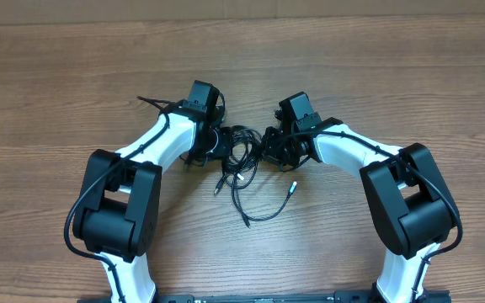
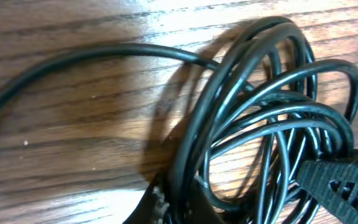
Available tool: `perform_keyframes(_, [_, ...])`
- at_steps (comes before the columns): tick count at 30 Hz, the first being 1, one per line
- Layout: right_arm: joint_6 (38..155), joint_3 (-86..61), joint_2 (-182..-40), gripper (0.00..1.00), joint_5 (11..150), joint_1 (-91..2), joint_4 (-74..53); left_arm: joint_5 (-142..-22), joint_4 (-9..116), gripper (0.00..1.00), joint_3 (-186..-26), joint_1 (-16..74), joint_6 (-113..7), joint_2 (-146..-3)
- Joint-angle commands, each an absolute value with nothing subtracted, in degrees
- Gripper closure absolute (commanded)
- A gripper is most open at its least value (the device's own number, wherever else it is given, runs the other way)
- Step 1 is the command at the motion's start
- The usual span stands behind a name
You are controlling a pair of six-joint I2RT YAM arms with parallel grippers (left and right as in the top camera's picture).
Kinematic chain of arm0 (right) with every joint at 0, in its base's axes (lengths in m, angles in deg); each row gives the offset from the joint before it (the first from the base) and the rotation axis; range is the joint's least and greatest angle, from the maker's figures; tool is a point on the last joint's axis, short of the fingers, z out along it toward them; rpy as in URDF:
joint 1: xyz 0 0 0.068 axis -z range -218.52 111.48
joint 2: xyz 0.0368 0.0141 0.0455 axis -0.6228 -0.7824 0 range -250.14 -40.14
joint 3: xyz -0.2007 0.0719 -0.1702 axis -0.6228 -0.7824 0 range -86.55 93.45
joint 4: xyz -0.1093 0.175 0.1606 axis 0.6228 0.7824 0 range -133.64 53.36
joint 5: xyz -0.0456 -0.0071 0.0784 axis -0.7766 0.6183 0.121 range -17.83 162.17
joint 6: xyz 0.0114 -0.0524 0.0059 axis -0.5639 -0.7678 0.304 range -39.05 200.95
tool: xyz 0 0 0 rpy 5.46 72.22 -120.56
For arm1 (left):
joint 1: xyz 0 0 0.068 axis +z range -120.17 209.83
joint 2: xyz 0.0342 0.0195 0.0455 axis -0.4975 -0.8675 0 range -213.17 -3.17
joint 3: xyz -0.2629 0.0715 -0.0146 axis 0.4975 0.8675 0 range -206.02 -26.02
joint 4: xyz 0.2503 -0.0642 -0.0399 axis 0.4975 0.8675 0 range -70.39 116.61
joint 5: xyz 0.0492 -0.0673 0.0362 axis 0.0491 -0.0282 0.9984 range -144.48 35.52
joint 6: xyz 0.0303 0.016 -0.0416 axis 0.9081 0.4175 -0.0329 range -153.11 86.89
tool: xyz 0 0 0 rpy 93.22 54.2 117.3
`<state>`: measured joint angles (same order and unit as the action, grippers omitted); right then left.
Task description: Untangle cables
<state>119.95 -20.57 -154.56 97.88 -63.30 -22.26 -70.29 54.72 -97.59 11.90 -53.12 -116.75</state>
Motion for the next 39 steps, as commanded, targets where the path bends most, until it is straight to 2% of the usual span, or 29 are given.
perform_keyframes(1, [119.1, -21.3, -155.9, 0.87, 99.7, -62.9, -22.1, -69.0, 54.7, 0.96, -95.9, 11.8, -51.9, -117.2])
perform_keyframes(4, [112.1, -20.9, -155.5, 0.91, 107.0, -62.4, -22.3, -69.6, 55.5, 0.96, -96.5, 11.9, -47.5, -117.0])
perform_keyframes(7, [109.2, -20.8, -153.6, 0.96, 108.3, -61.5, -22.0, -69.6, 58.2, 0.96, -97.9, 12.3, -42.6, -116.2])
perform_keyframes(11, [108.3, -20.9, -150.5, 0.96, 106.2, -61.3, -19.8, -69.6, 59.8, 0.96, -98.5, 12.6, -37.7, -113.0])
perform_keyframes(17, [106.9, -20.9, -147.4, 0.96, 110.1, -61.6, -18.0, -69.8, 59.9, 0.96, -98.5, 12.6, -32.7, -106.4])
perform_keyframes(25, [105.9, -20.8, -143.9, 0.89, 119.6, -60.3, -18.3, -76.1, 61.2, 0.96, -98.5, 12.6, -26.3, -98.6])
perform_keyframes(32, [103.2, -20.8, -141.7, 0.89, 133.7, -56.1, -18.3, -80.0, 65.3, 0.96, -98.5, 12.6, -19.3, -98.3])
perform_keyframes(37, [100.1, -20.8, -141.2, 0.89, 136.4, -50.9, -12.1, -80.1, 65.4, 0.96, -98.5, 12.6, -19.3, -98.3])
perform_keyframes(39, [97.0, -20.8, -141.2, 0.83, 136.3, -50.2, -9.6, -80.9, 65.4, 0.96, -98.4, 12.6, -18.8, -98.3])
